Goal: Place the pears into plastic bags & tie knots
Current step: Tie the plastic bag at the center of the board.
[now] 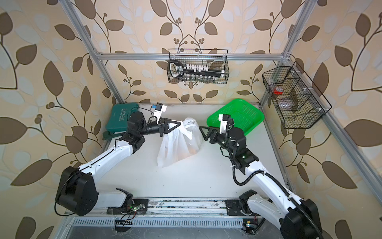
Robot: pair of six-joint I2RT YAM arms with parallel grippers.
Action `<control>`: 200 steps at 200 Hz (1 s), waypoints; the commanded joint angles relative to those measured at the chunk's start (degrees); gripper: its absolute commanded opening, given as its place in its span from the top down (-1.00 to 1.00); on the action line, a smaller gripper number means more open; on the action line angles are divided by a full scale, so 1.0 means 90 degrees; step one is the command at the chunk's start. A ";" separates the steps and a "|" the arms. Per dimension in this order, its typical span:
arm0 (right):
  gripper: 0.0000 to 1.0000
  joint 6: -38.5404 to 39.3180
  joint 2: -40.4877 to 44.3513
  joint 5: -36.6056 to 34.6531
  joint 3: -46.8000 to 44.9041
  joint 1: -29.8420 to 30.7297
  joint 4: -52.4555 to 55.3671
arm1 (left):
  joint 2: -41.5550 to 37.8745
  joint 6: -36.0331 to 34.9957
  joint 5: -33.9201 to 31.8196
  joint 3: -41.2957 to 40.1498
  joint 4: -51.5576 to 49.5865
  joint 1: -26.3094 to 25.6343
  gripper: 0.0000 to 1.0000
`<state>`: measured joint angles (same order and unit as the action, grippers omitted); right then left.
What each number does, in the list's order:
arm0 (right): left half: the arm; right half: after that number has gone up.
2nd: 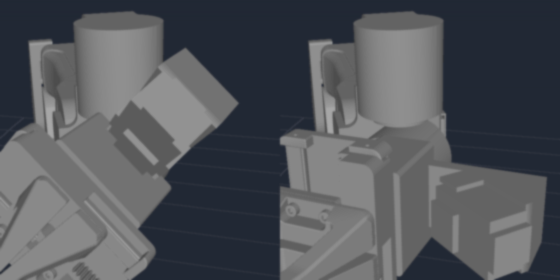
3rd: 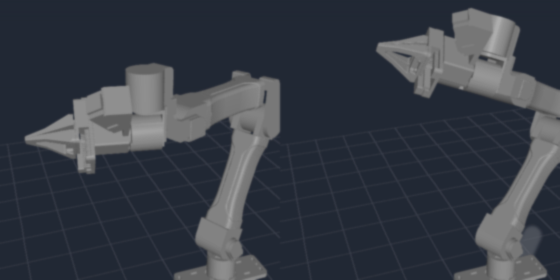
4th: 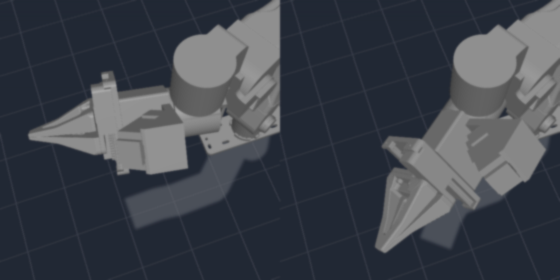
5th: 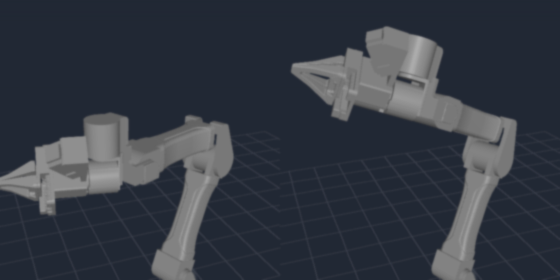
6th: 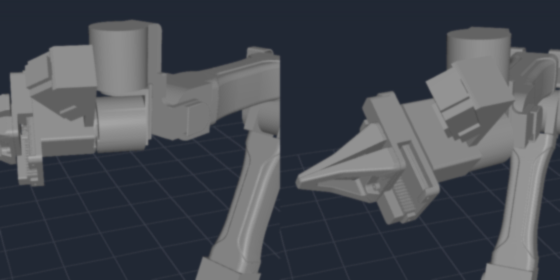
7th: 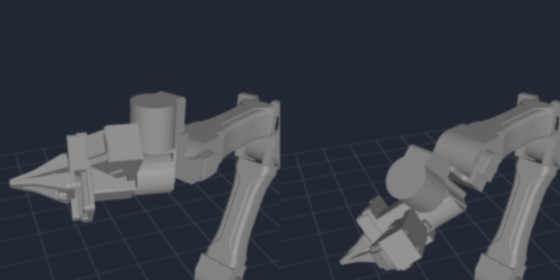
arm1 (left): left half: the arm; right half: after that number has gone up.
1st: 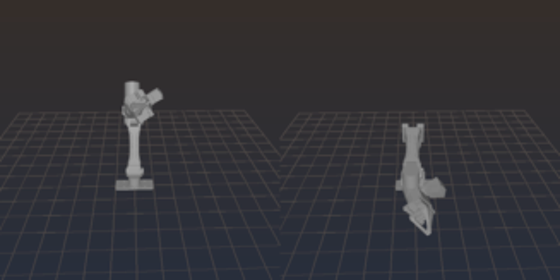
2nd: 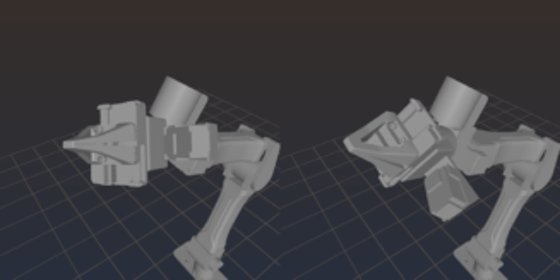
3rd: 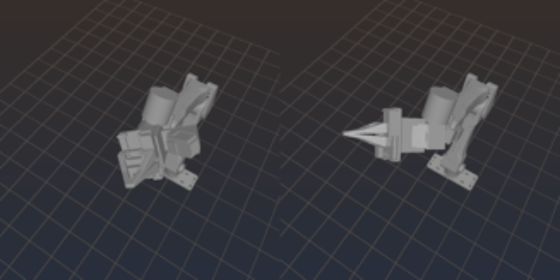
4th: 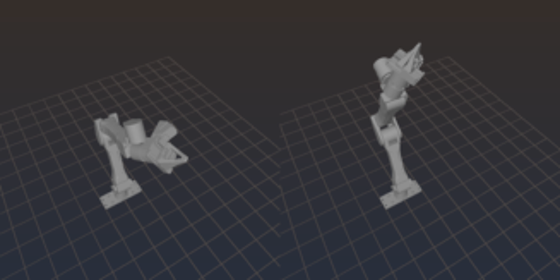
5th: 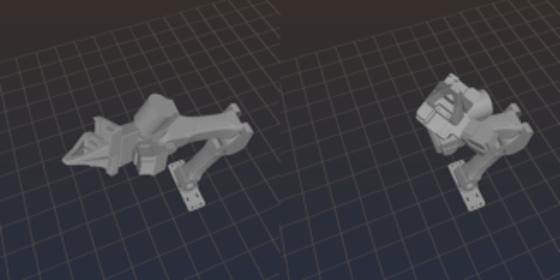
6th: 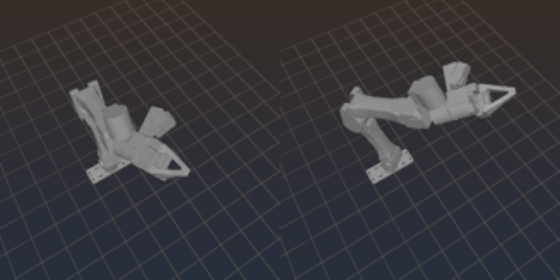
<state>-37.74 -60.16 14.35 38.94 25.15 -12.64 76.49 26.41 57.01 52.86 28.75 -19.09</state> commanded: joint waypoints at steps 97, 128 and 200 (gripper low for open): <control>1.00 0.1334 -0.2240 0.0259 0.1184 0.0392 -0.1045 | -0.0198 0.0028 0.0184 0.0280 0.0230 0.0000 1.00; 1.00 0.1172 -0.1208 -0.0053 0.0699 0.0394 -0.0482 | -0.0135 0.0005 0.0029 0.0201 0.0353 0.0012 1.00; 1.00 0.0576 0.1151 -0.0861 -0.0283 0.0689 0.1309 | 0.0396 0.0491 0.0084 0.0222 0.1285 0.0051 1.00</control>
<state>-29.63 -51.33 10.83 39.40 30.98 -7.92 78.22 28.38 56.84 53.52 33.65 -19.14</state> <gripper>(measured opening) 0.047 0.046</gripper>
